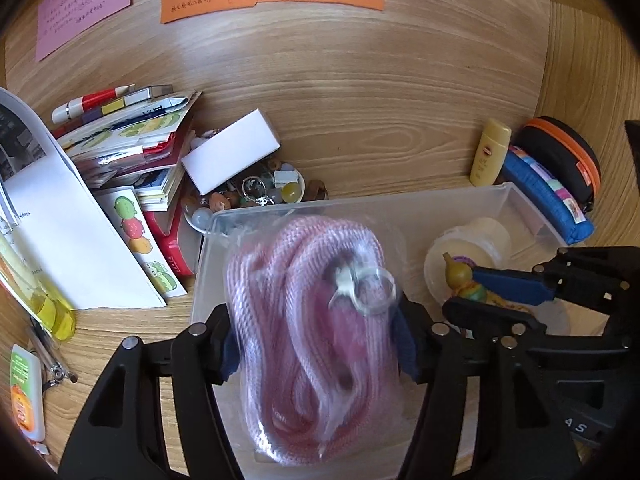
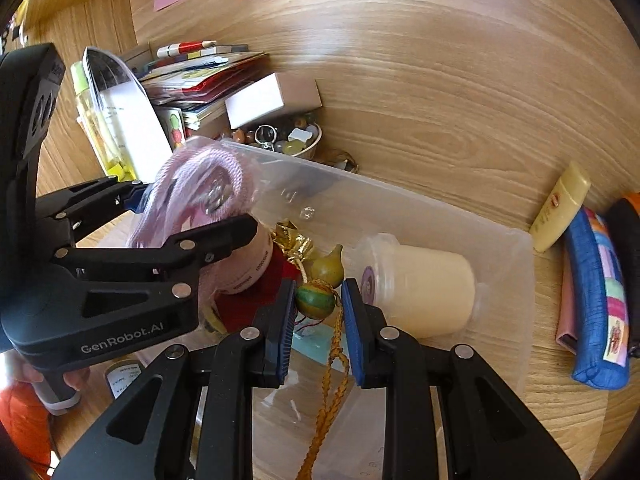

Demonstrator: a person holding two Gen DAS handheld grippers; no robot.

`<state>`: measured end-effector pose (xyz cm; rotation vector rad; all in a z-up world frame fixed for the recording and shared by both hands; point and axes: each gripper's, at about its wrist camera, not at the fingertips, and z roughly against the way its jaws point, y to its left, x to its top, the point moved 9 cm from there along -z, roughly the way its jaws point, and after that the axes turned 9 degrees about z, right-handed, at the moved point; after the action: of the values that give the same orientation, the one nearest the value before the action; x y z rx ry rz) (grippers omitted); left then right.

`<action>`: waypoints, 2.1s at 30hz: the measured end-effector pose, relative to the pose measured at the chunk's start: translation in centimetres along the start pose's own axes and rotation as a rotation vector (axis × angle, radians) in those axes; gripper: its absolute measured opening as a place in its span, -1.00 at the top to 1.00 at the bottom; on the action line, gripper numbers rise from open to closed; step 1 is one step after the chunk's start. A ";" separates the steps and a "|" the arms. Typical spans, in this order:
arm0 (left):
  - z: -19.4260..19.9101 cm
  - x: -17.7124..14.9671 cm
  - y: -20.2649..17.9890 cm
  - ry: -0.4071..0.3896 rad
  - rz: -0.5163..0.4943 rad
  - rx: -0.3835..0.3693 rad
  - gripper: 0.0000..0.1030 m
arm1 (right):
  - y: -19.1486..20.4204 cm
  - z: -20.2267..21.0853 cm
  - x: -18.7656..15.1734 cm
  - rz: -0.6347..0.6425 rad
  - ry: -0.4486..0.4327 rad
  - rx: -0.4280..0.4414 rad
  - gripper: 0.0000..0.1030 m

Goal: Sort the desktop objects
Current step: 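Carry the rope bag and gourd pendant into the clear box and open both tools, then withdraw both open tools from the box toward the table items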

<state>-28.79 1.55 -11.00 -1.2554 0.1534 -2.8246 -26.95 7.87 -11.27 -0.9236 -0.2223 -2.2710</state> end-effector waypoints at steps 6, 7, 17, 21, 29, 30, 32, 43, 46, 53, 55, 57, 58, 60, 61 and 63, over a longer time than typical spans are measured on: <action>0.4 0.1 0.4 -0.008 0.012 0.010 -0.34 | 0.3 0.3 0.2 0.045 -0.006 -0.045 0.42; 0.4 0.1 0.5 -0.007 0.019 0.007 -0.35 | 0.3 0.3 0.2 0.046 -0.009 -0.046 0.37; 0.9 -0.2 0.9 -0.005 0.058 0.003 -0.52 | 0.5 1.2 0.4 0.025 -0.028 -0.001 0.14; 1.7 0.2 0.9 -0.023 0.074 -0.020 -0.58 | 0.6 2.3 0.6 0.009 -0.049 0.034 -0.05; 4.6 0.5 0.7 -0.052 0.111 -0.063 -0.81 | -0.8 5.3 1.8 0.011 -0.141 -0.038 -0.61; 5.1 0.5 0.6 -0.058 0.100 -0.054 -0.81 | -1.0 5.9 2.0 0.012 -0.156 -0.040 -0.61; 6.2 0.4 0.7 -0.079 0.082 -0.035 -0.85 | -1.1 6.5 2.2 0.013 -0.163 -0.053 -0.62; 10.1 -2.2 1.7 -0.109 0.064 0.015 -0.93 | -0.6 10.1 0.2 0.034 -0.169 -0.130 -0.65; 10.5 -3.4 2.2 -0.099 0.079 0.020 -0.93 | -0.1 11.5 -0.9 0.036 -0.178 -0.155 -0.76; 10.4 -7.2 4.3 -0.033 0.136 0.029 -0.93 | -0.4 14.8 -3.2 0.027 -0.205 -0.231 -0.89; 10.4 -8.2 5.3 -0.016 0.152 0.042 -0.93 | -0.7 15.1 -3.7 0.016 -0.202 -0.237 -0.89; 10.3 -9.1 6.5 0.005 0.181 0.049 -0.93 | -1.3 15.2 -4.7 -0.004 -0.190 -0.243 -0.89; 10.3 -9.6 6.9 0.014 0.193 0.054 -0.93 | -1.5 15.2 -5.1 -0.011 -0.185 -0.247 -0.89; 10.1 -10.6 8.0 0.033 0.213 0.070 -0.93 | -2.3 14.8 -6.2 -0.042 -0.163 -0.253 -0.89; 9.9 -11.0 8.5 0.045 0.221 0.080 -0.93 | -2.6 14.6 -6.6 -0.059 -0.152 -0.252 -0.89; 9.5 -11.7 9.2 0.066 0.238 0.090 -0.93 | -3.2 14.0 -7.9 -0.094 -0.125 -0.246 -0.89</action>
<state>-13.83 -7.27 -14.33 -1.0507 0.1646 -2.6385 -17.01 19.78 -5.95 -1.2060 -0.0412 -2.3653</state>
